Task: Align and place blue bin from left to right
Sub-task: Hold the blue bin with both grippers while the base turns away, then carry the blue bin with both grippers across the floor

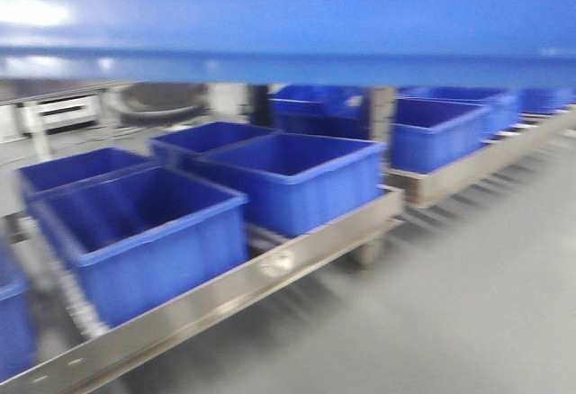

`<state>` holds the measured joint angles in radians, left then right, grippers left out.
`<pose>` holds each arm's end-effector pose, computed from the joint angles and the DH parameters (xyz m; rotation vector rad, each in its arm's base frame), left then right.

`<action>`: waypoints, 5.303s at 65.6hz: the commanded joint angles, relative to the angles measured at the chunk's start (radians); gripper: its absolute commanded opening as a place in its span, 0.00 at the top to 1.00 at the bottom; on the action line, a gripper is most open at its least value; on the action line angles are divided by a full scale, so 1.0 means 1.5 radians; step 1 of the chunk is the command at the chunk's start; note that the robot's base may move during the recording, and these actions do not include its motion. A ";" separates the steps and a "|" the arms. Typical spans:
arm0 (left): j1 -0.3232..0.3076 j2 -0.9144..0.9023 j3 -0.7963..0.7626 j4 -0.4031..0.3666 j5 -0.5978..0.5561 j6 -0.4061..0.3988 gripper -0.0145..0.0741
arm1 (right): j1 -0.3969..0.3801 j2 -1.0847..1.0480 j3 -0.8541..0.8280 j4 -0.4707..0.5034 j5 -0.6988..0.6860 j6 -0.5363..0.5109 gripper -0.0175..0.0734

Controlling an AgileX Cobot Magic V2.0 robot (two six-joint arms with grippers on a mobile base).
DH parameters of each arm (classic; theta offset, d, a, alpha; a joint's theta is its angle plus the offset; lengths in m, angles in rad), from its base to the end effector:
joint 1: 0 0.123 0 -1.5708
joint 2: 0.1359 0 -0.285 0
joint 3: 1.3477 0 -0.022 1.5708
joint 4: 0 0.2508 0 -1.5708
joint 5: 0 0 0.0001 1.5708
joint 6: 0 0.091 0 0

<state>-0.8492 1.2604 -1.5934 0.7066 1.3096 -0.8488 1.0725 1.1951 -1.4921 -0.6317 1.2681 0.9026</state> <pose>0.1877 -0.1268 0.4746 -0.0670 2.1709 -0.0183 0.1444 0.1581 0.4594 -0.1576 2.2223 0.2395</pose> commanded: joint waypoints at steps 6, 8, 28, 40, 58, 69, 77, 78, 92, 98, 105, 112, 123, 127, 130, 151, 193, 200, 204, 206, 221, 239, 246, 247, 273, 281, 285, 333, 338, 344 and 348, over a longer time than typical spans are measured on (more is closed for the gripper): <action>-0.005 -0.003 -0.012 0.025 -0.059 -0.004 0.96 | 0.006 -0.002 -0.013 -0.016 -0.031 -0.002 0.88; -0.005 -0.003 -0.012 0.025 -0.059 -0.004 0.96 | 0.006 -0.002 -0.013 -0.016 -0.031 -0.002 0.88; -0.005 -0.003 -0.012 0.025 -0.059 -0.004 0.96 | 0.006 -0.002 -0.013 -0.016 -0.031 -0.002 0.88; -0.005 -0.003 -0.012 0.025 -0.059 -0.004 0.96 | 0.006 -0.002 -0.013 -0.015 -0.031 -0.002 0.88; -0.005 -0.003 -0.012 0.025 -0.059 -0.004 0.96 | 0.006 -0.002 -0.013 -0.015 -0.031 -0.002 0.88; -0.005 -0.003 -0.012 0.025 -0.059 -0.004 0.96 | 0.006 -0.002 -0.013 -0.015 -0.031 -0.002 0.88; -0.005 -0.003 -0.012 0.025 -0.059 -0.004 0.96 | 0.006 -0.002 -0.013 -0.015 -0.031 -0.002 0.88; -0.005 -0.003 -0.012 0.025 -0.059 -0.004 0.96 | 0.006 -0.002 -0.013 -0.015 -0.031 -0.002 0.88; -0.005 -0.003 -0.012 0.025 -0.059 -0.004 0.96 | 0.006 -0.002 -0.013 -0.015 -0.032 -0.002 0.88; -0.005 -0.003 -0.012 0.025 -0.059 -0.004 0.96 | 0.006 -0.002 -0.013 -0.015 -0.032 -0.002 0.88; -0.005 -0.003 -0.012 0.025 -0.059 -0.004 0.96 | 0.006 -0.002 -0.013 -0.015 -0.032 -0.002 0.88; -0.005 -0.003 -0.012 0.025 -0.059 -0.004 0.96 | 0.006 -0.002 -0.013 -0.015 -0.032 -0.002 0.88; -0.005 -0.003 -0.012 0.025 -0.059 -0.004 0.96 | 0.006 -0.002 -0.013 -0.015 -0.032 -0.002 0.88; -0.005 -0.003 -0.012 0.025 -0.059 -0.004 0.96 | 0.006 -0.002 -0.013 -0.015 -0.032 -0.002 0.88; -0.005 -0.003 -0.012 0.025 -0.059 -0.004 0.96 | 0.006 -0.002 -0.013 -0.015 -0.032 -0.002 0.88; -0.005 -0.003 -0.012 0.025 -0.059 -0.004 0.96 | 0.006 -0.002 -0.013 -0.015 -0.032 -0.002 0.88; -0.005 -0.003 -0.012 0.026 -0.059 -0.004 0.96 | 0.006 -0.002 -0.013 -0.015 -0.048 -0.002 0.88; -0.005 -0.003 -0.012 0.026 -0.059 -0.004 0.96 | 0.006 -0.002 -0.013 -0.015 -0.048 -0.002 0.88; -0.005 -0.003 -0.012 0.026 -0.059 -0.004 0.96 | 0.006 -0.002 -0.013 -0.015 -0.049 -0.002 0.88; -0.005 -0.003 -0.012 0.026 -0.059 -0.004 0.96 | 0.006 -0.002 -0.013 -0.015 -0.049 -0.002 0.88; -0.005 -0.003 -0.012 0.028 -0.059 -0.004 0.96 | 0.006 -0.002 -0.013 -0.015 -0.049 -0.002 0.88; -0.005 -0.003 -0.012 0.028 -0.059 -0.004 0.96 | 0.006 -0.002 -0.013 -0.015 -0.049 -0.002 0.88; -0.005 -0.003 -0.012 0.028 -0.059 -0.004 0.96 | 0.006 -0.002 -0.013 -0.015 -0.049 -0.002 0.88; -0.005 -0.003 -0.012 0.028 -0.059 -0.004 0.96 | 0.006 -0.002 -0.013 -0.015 -0.049 -0.002 0.88; -0.005 -0.003 -0.012 0.028 -0.059 -0.004 0.96 | 0.006 -0.002 -0.013 -0.015 -0.049 -0.002 0.88; -0.005 -0.003 -0.012 0.028 -0.059 -0.004 0.96 | 0.006 -0.002 -0.013 -0.015 -0.049 -0.002 0.88; -0.005 -0.003 -0.012 0.028 -0.059 -0.004 0.96 | 0.006 -0.002 -0.013 -0.015 -0.049 -0.002 0.88; -0.005 -0.003 -0.012 0.028 -0.059 -0.004 0.96 | 0.006 -0.002 -0.013 -0.015 -0.051 -0.002 0.88; -0.005 -0.003 -0.012 0.028 -0.059 -0.004 0.96 | 0.006 -0.002 -0.013 -0.015 -0.051 -0.002 0.88; -0.005 -0.003 -0.012 0.029 -0.059 -0.004 0.96 | 0.006 -0.002 -0.013 -0.015 -0.054 -0.002 0.88; -0.005 -0.003 -0.012 0.029 -0.059 -0.004 0.96 | 0.006 -0.002 -0.013 -0.015 -0.054 -0.002 0.88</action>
<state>-0.8492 1.2644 -1.5934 0.7117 1.3055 -0.8488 1.0725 1.1992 -1.4921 -0.6279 1.2707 0.9026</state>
